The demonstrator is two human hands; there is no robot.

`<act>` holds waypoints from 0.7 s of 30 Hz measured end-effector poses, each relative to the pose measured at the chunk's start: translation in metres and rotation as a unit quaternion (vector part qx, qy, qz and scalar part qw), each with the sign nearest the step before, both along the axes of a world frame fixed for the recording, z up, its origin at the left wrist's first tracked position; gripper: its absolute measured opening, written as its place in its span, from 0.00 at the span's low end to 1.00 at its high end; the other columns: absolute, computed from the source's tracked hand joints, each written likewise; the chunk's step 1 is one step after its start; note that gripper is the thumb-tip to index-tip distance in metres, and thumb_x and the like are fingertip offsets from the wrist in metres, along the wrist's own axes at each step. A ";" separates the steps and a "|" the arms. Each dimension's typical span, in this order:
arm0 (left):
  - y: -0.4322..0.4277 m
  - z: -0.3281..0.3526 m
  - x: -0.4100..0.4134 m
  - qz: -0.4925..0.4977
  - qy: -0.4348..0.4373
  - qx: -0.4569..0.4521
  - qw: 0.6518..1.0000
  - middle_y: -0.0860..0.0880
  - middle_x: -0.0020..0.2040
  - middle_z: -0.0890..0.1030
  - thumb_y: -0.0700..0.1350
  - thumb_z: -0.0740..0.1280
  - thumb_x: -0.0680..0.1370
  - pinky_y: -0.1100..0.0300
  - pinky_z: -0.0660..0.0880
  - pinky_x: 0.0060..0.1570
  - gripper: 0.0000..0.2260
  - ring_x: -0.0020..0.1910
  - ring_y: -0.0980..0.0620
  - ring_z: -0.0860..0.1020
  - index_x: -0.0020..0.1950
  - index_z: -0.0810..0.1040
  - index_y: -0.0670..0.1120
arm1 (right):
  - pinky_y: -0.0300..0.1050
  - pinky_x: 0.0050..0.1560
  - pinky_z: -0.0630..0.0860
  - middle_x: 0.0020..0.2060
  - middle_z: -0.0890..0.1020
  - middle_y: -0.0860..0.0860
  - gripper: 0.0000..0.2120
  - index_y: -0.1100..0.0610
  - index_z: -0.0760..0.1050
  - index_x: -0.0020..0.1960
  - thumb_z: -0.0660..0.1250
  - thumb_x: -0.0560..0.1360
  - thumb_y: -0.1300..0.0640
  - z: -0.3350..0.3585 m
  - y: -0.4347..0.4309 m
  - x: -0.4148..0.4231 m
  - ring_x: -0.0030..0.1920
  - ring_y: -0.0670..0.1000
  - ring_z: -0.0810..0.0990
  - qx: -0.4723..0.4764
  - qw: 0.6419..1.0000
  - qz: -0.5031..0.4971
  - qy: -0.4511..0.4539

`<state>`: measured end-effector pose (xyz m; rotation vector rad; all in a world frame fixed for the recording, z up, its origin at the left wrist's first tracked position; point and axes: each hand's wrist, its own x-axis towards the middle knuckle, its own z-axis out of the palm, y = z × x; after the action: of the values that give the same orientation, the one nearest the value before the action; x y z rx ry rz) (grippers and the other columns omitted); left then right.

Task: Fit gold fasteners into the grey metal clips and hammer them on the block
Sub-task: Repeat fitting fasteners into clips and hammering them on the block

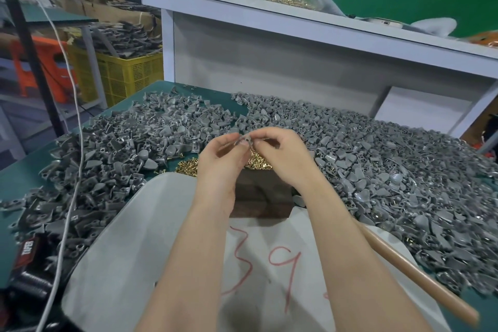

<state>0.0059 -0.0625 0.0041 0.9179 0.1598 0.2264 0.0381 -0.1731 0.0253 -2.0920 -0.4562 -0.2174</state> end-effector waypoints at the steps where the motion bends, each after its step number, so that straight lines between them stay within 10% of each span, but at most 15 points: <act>1: 0.000 -0.001 0.000 0.022 0.003 0.026 0.999 0.46 0.46 0.80 0.32 0.67 0.76 0.66 0.77 0.45 0.07 0.45 0.53 0.79 0.48 0.77 0.44 | 0.37 0.53 0.76 0.46 0.82 0.46 0.11 0.52 0.80 0.50 0.62 0.77 0.65 0.001 0.000 0.003 0.47 0.41 0.80 0.025 1.000 -0.003 0.010; 4: 0.003 -0.004 0.001 0.072 0.023 0.063 0.995 0.49 0.46 0.79 0.34 0.67 0.76 0.62 0.76 0.50 0.08 0.44 0.54 0.78 0.47 0.78 0.48 | 0.39 0.51 0.78 0.48 0.83 0.48 0.11 0.50 0.79 0.50 0.62 0.78 0.64 0.000 -0.004 0.019 0.45 0.40 0.80 0.046 0.994 -0.095 0.021; 7: 0.004 -0.005 0.001 0.102 0.034 0.126 0.986 0.50 0.47 0.80 0.36 0.68 0.76 0.60 0.75 0.55 0.10 0.50 0.52 0.79 0.44 0.78 0.52 | 0.41 0.54 0.74 0.54 0.82 0.49 0.08 0.53 0.81 0.53 0.66 0.76 0.59 -0.011 -0.006 0.044 0.53 0.47 0.79 -0.172 0.970 -0.165 0.054; 12: 0.003 -0.007 0.003 0.134 0.042 0.223 0.965 0.55 0.40 0.79 0.38 0.70 0.74 0.74 0.69 0.37 0.05 0.34 0.69 0.75 0.43 0.78 0.48 | 0.48 0.55 0.76 0.57 0.79 0.52 0.16 0.58 0.78 0.58 0.72 0.71 0.55 -0.032 0.012 0.076 0.53 0.54 0.79 -0.374 0.896 -0.160 0.175; 17: 0.003 -0.005 -0.001 0.149 0.049 0.332 0.930 0.49 0.52 0.77 0.46 0.71 0.75 0.57 0.71 0.55 0.02 0.50 0.51 0.75 0.45 0.78 0.51 | 0.44 0.45 0.73 0.59 0.77 0.56 0.24 0.60 0.70 0.67 0.70 0.73 0.54 -0.030 0.031 0.087 0.48 0.56 0.76 -0.451 0.839 -0.167 0.254; 21: 0.001 -0.001 -0.005 0.153 0.025 0.428 0.890 0.50 0.52 0.72 0.46 0.69 0.76 0.66 0.63 0.44 0.02 0.47 0.49 0.75 0.46 0.77 0.53 | 0.45 0.48 0.75 0.59 0.77 0.57 0.20 0.62 0.70 0.64 0.67 0.75 0.57 -0.036 0.031 0.090 0.46 0.56 0.75 -0.444 0.845 -0.167 0.246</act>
<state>0.0011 -0.0618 0.0026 1.7843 0.2605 0.5936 0.1285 -0.1419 -0.0104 -3.0003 0.1892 0.4231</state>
